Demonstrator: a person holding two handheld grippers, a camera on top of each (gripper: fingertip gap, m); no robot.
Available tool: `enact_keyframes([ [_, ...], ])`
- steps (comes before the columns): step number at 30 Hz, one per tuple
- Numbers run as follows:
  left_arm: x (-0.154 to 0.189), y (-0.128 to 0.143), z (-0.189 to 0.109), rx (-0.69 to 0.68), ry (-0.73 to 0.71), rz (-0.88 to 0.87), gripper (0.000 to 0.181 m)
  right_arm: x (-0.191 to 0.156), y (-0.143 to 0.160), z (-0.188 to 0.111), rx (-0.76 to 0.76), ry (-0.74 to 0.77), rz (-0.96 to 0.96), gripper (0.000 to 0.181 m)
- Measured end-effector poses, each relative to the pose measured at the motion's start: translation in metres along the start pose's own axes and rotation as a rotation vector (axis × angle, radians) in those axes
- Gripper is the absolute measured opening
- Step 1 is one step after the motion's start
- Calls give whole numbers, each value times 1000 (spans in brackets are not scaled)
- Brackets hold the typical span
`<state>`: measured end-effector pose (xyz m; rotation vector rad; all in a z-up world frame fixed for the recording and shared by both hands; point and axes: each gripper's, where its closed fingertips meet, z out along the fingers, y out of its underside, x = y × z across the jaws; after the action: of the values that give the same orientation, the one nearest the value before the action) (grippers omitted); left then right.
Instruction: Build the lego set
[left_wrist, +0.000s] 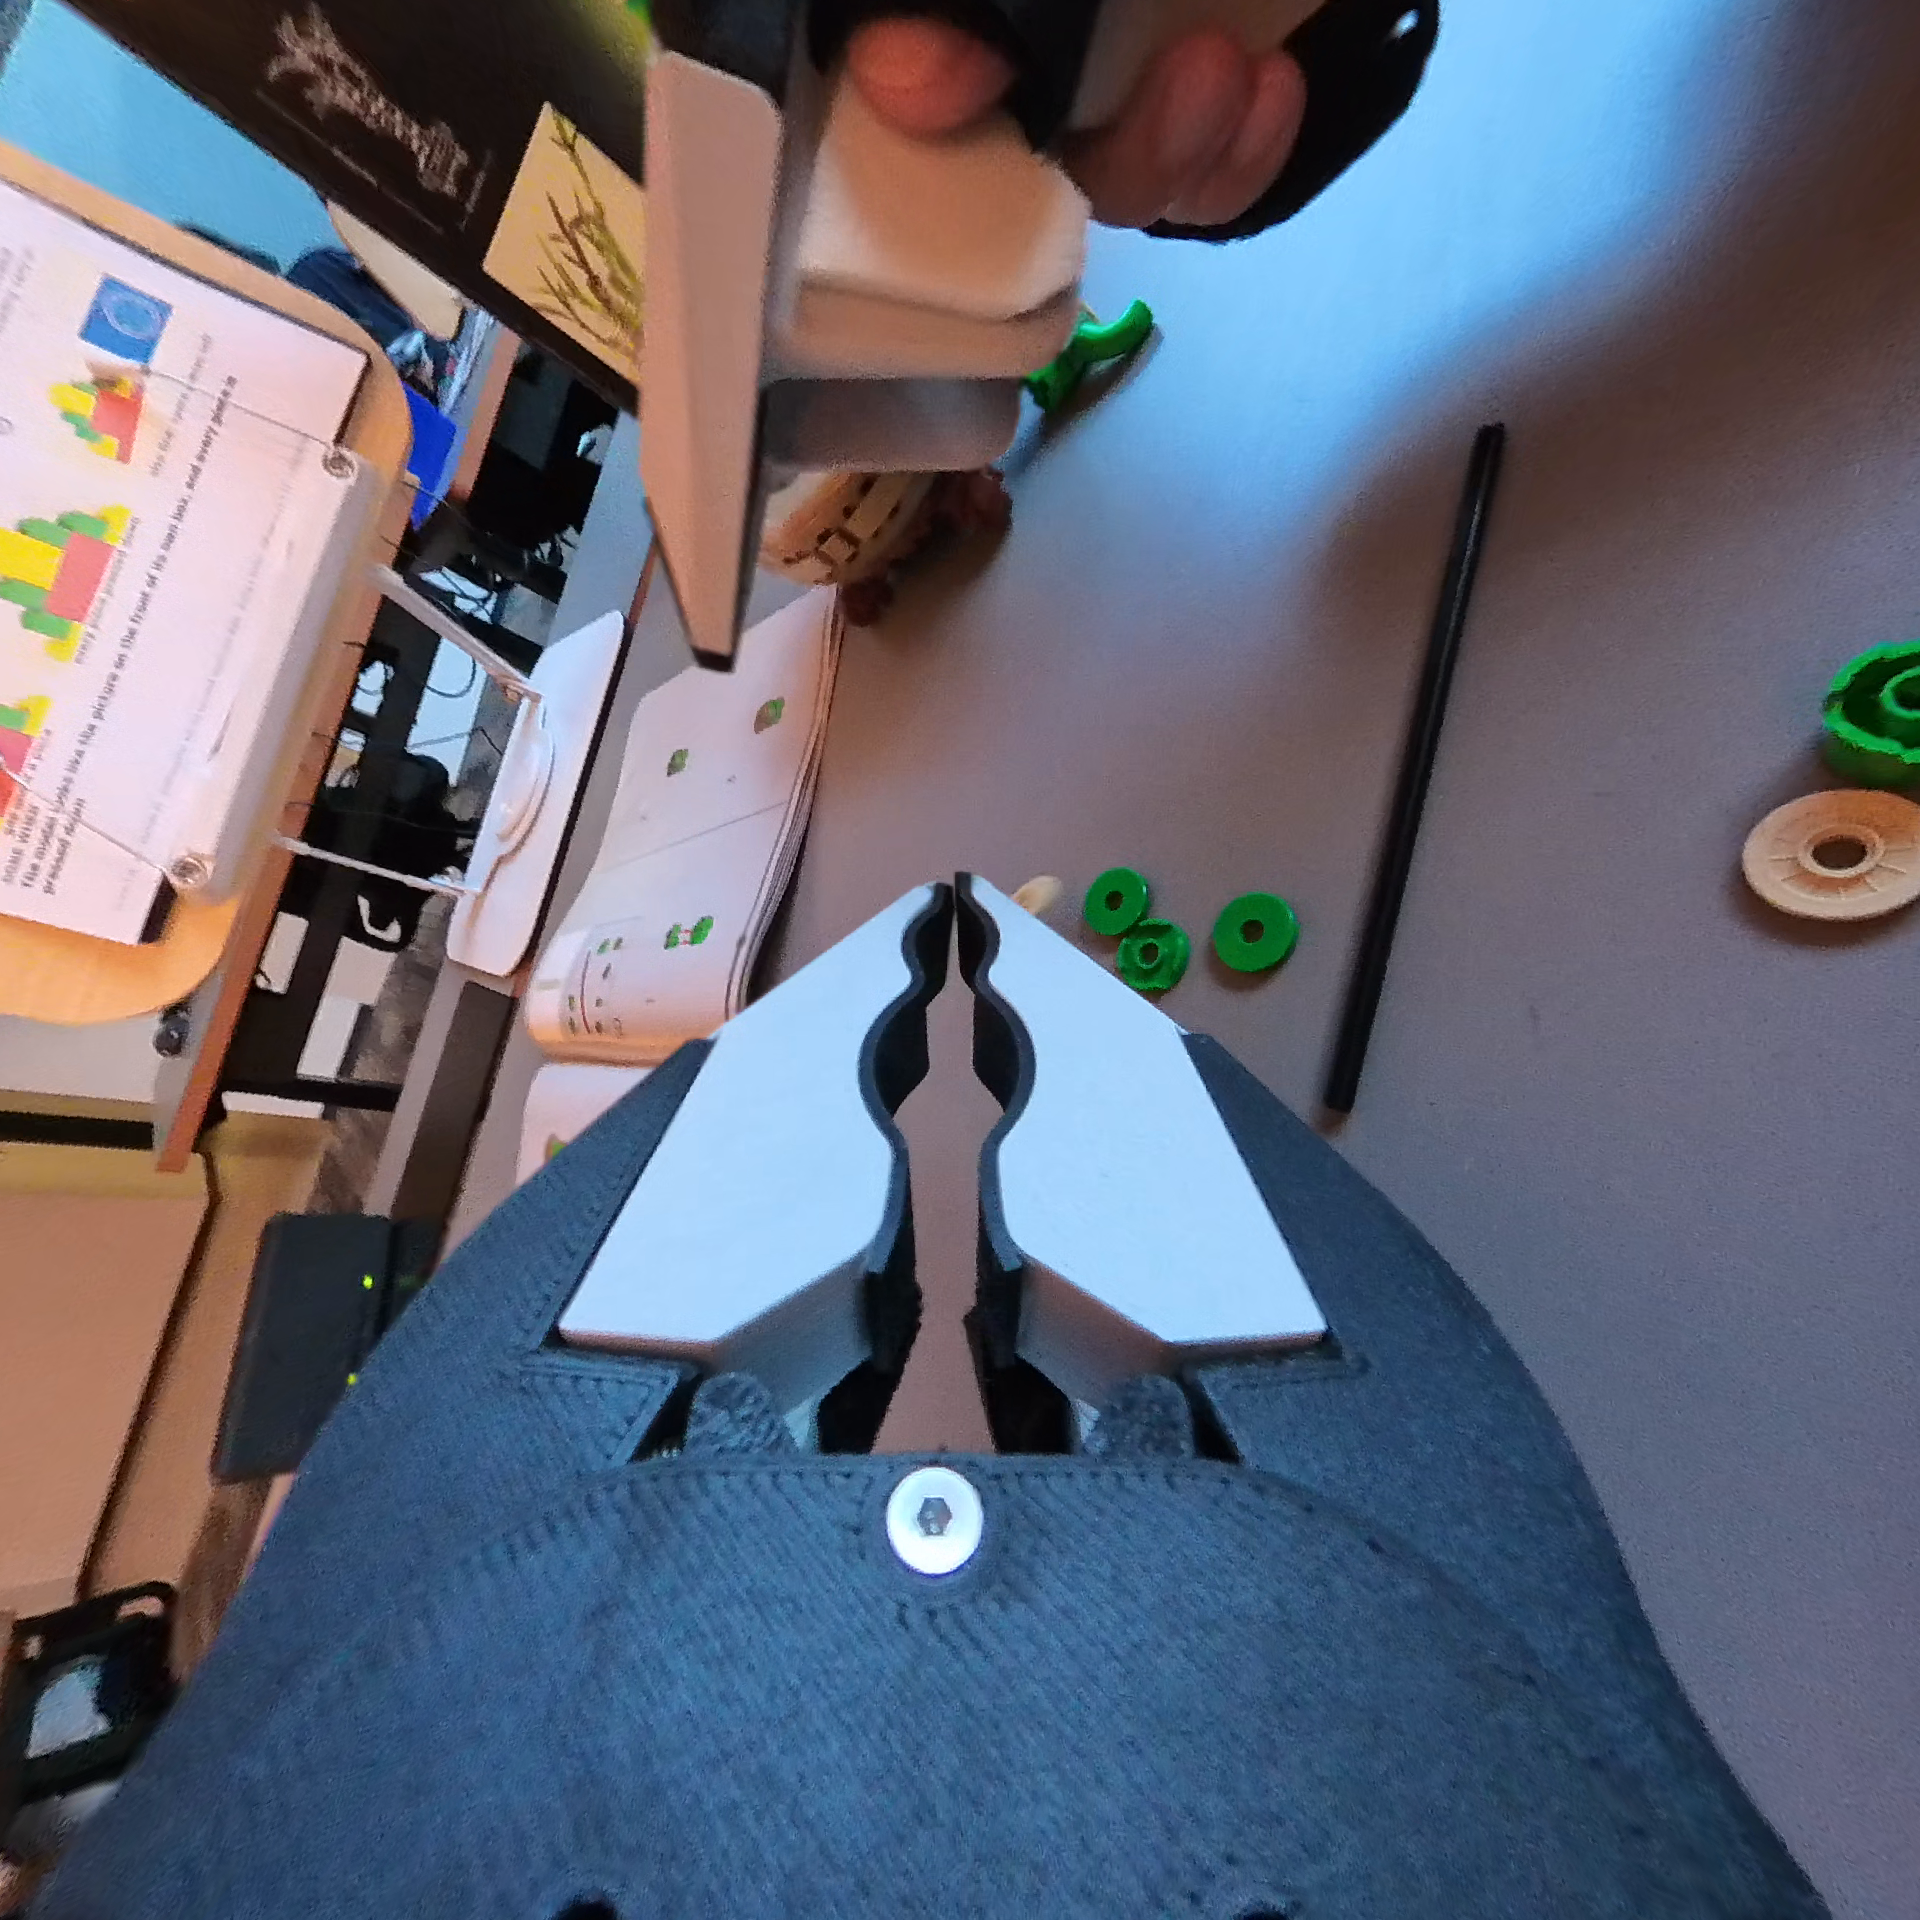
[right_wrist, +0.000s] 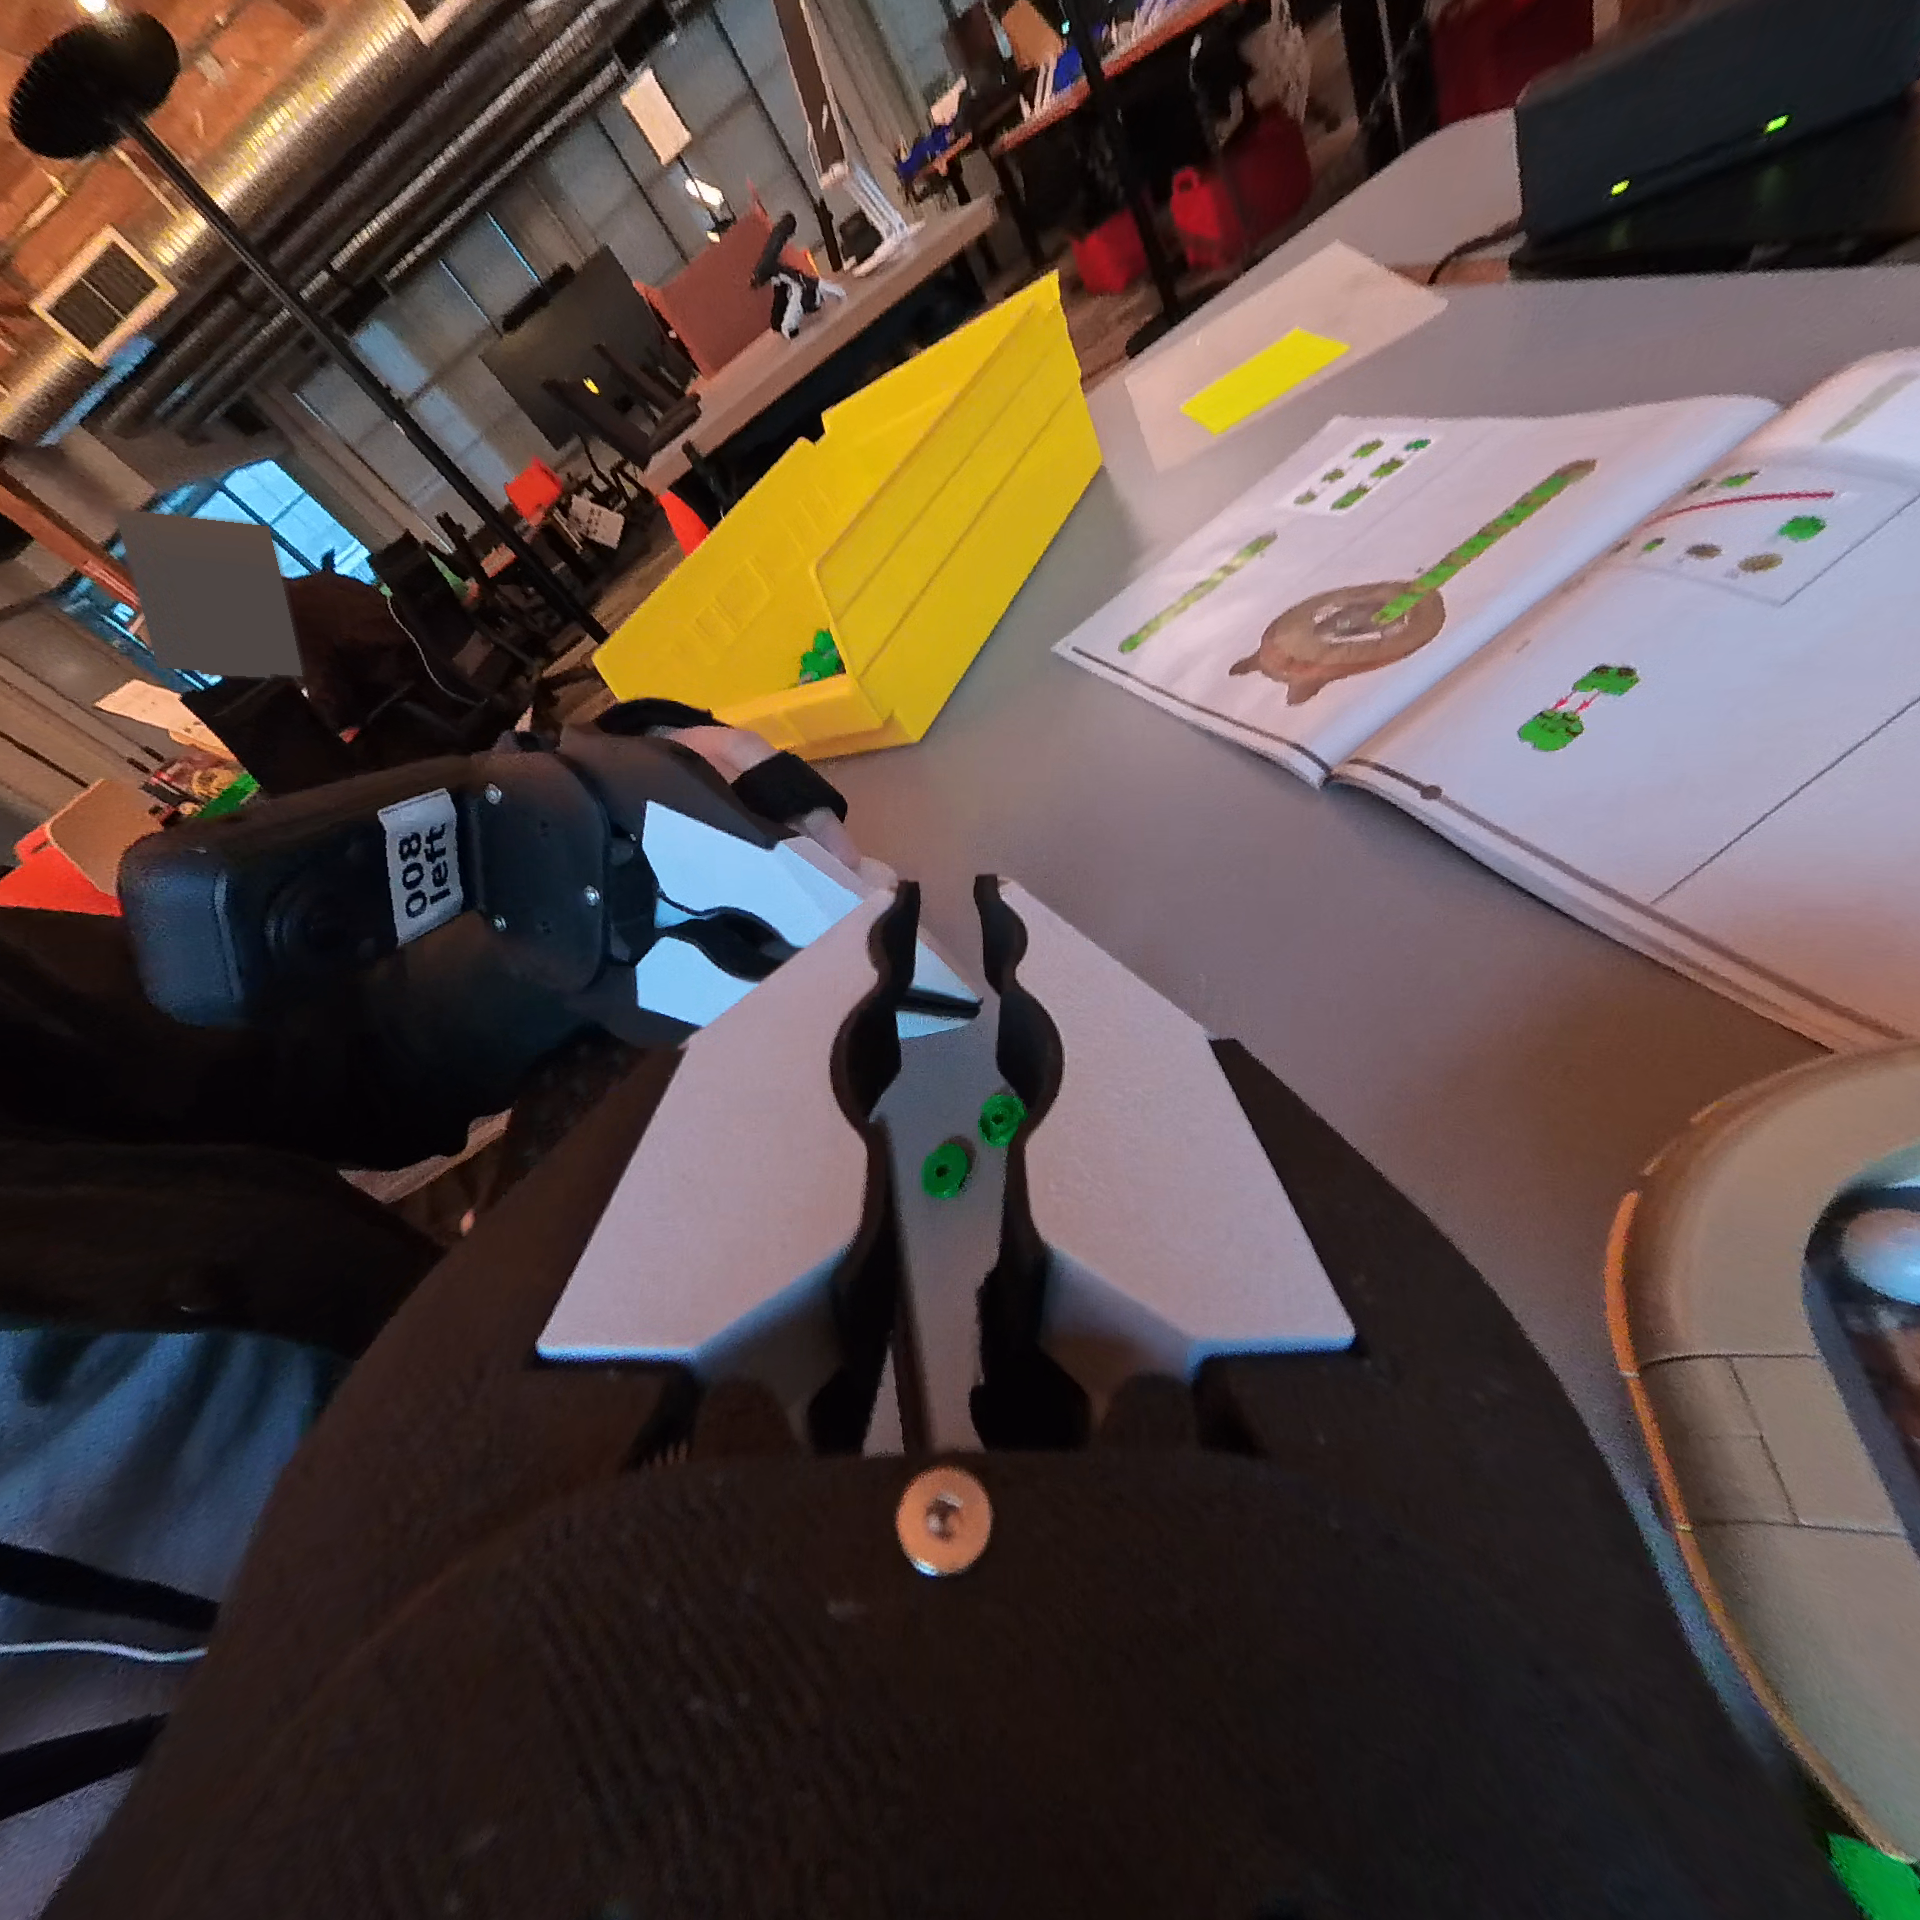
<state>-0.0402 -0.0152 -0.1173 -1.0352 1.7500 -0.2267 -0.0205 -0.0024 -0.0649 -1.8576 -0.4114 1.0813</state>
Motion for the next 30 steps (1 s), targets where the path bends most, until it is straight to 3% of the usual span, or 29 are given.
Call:
enact_keyframes([
  [3, -5, 9, 1, -22, 30, -161, 9, 4, 6, 2, -40, 28, -16, 10],
  [6, 7, 21, 7, -73, 196, -431, 34, 10, 12, 3, -72, 57, -15, 10],
  [8, 13, 21, 9, -71, 259, -508, 35, 12, 18, 4, -106, 60, 4, 10],
  [14, 25, 16, 9, -73, 298, -440, 34, 19, 52, 7, -309, 86, -35, 11],
  [22, 20, 17, 6, -61, 295, -465, 32, 24, 100, -4, -640, 123, -357, 24],
  [30, 20, 19, 4, -67, 294, -453, 30, 13, 107, -4, -675, 75, -485, 24],
])
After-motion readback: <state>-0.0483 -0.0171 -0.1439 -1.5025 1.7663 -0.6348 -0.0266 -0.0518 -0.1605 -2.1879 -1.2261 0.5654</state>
